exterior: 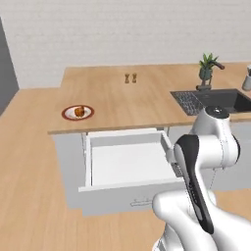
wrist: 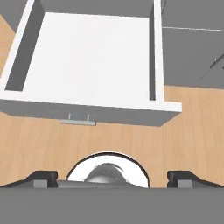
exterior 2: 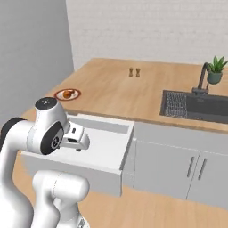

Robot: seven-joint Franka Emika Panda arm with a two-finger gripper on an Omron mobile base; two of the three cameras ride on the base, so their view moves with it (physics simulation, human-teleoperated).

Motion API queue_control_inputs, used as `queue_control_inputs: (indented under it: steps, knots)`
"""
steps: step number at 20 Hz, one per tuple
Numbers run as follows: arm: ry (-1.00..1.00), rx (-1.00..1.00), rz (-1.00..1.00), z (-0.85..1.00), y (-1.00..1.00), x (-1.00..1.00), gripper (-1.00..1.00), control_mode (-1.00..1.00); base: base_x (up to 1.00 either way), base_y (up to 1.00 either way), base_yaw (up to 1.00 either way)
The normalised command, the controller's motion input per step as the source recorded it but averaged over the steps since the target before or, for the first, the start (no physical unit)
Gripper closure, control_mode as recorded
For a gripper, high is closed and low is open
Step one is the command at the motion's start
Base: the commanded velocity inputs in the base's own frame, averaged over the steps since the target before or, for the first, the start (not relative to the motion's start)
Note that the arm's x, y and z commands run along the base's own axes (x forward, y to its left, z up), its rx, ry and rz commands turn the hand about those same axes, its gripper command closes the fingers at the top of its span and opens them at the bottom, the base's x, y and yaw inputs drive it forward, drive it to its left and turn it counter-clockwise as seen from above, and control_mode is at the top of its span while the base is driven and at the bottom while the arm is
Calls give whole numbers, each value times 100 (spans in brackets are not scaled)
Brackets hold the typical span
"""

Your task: Pick up the knife from the drawer and place it on the cutting board. Then place the meat from the plate to the cutting board.

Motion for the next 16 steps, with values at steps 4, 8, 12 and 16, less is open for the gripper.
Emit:
queue_control_inputs:
  steps: [4, 8, 12, 16]
  knots:
    - [0, 0, 0, 0, 0, 0, -100, 100, -48, 100, -42]
    - [0, 0, 0, 0, 0, 0, -100, 100, -51, 100, -41]
    - [0, 0, 0, 0, 0, 0, -100, 100, -12, 100, -31]
    - [0, 0, 0, 0, 0, 0, -100, 100, 2, 100, -20]
